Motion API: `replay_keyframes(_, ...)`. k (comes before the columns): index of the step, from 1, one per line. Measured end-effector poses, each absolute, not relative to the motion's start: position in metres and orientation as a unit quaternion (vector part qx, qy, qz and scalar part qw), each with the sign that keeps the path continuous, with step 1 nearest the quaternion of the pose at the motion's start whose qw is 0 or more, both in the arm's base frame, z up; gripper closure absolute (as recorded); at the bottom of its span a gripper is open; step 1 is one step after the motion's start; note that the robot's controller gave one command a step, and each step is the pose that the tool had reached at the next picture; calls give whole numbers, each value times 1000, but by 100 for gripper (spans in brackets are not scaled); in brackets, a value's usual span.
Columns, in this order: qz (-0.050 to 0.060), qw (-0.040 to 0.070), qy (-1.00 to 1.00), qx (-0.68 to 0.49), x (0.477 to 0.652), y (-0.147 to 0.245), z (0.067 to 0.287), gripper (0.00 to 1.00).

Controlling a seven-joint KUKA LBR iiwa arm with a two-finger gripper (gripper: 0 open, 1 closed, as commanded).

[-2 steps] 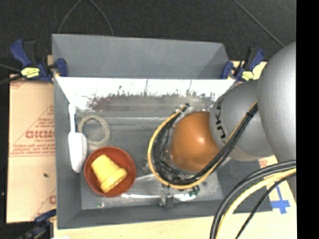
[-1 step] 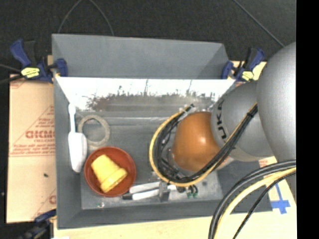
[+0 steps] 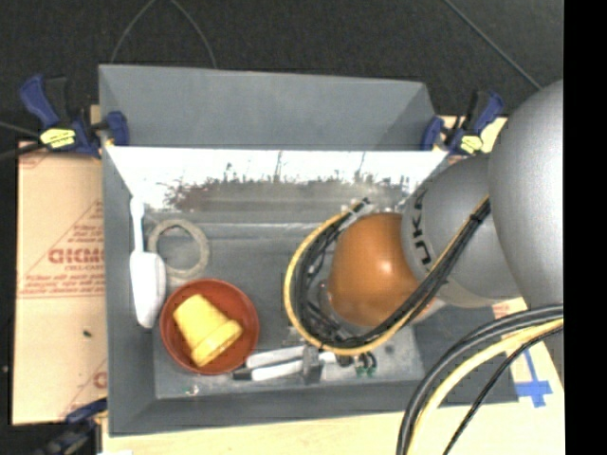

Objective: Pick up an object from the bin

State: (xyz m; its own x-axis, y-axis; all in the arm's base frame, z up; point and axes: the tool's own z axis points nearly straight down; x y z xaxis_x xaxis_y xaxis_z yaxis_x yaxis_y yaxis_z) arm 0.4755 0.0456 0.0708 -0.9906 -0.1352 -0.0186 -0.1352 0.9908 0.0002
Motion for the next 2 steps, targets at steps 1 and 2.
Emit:
replay_keyframes(1, 1, 6, 998, -68, 474, 45, 83, 100)
replay_keyframes(2, 0, 10, 998, -68, 475, 45, 104, 100)
